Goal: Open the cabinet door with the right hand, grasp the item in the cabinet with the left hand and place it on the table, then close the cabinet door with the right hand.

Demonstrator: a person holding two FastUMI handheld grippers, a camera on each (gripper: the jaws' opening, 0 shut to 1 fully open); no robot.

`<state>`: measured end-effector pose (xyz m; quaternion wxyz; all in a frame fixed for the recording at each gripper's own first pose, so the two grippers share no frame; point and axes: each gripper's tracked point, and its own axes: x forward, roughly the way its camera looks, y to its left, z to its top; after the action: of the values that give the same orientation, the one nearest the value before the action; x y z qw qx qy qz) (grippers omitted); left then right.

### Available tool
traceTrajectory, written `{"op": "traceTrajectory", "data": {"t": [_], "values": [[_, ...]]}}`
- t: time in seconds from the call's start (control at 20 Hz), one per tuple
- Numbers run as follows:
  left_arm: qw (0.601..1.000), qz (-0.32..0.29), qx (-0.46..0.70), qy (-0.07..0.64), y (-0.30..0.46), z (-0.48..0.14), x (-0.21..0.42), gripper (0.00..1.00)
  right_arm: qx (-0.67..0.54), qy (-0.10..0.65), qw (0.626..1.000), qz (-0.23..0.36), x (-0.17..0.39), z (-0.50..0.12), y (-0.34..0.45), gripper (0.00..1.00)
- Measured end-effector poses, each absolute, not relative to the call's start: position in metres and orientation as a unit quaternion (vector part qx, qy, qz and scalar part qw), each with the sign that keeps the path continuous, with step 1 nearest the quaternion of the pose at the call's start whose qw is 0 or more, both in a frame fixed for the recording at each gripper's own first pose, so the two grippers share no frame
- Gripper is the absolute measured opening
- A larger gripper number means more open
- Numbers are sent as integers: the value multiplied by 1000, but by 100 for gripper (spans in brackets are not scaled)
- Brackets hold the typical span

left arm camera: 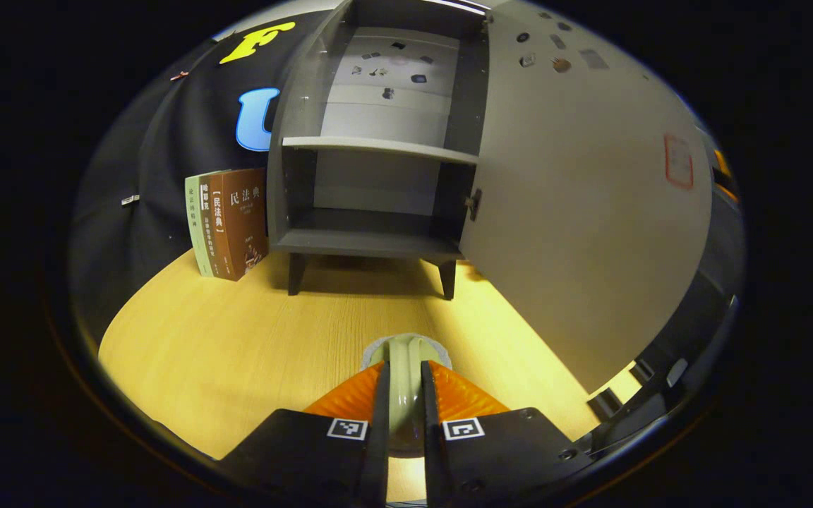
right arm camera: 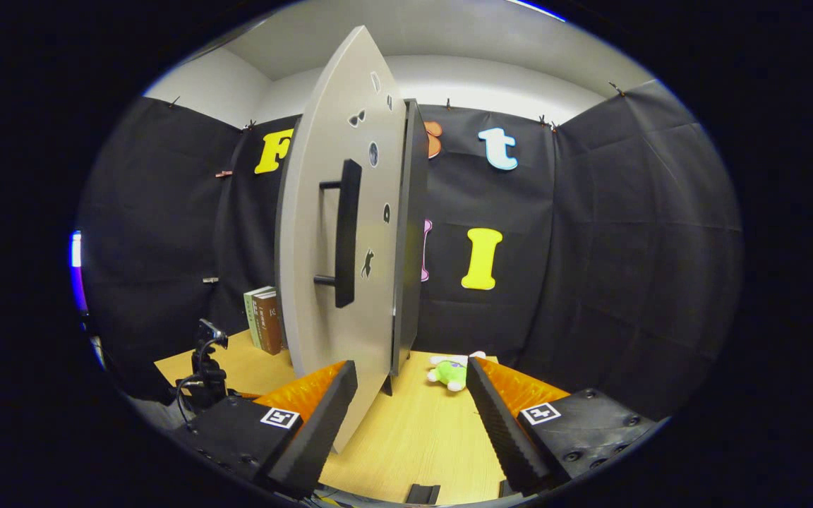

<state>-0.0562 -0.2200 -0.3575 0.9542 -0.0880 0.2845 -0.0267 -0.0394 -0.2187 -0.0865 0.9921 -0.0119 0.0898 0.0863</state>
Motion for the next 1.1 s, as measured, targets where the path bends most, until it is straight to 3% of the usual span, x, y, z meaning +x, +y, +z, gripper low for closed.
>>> {"op": "traceTrajectory", "data": {"t": [0.6, 0.65, 0.85, 1.1], "values": [[950, 18, -73, 302, -223, -430, -80, 28, -17, 131, 981, 139, -23, -126, -234, 98], [951, 21, -75, 299, -222, -429, -82, 39, -15, 130, 981, 140, -21, -125, -233, 98], [953, 49, -59, 293, -203, -407, -81, 97, 2, 128, 981, 146, -22, -119, -232, 98], [975, 44, -38, 214, -194, -291, -75, 95, 22, 123, 976, 180, -22, -111, -205, 98]]}}
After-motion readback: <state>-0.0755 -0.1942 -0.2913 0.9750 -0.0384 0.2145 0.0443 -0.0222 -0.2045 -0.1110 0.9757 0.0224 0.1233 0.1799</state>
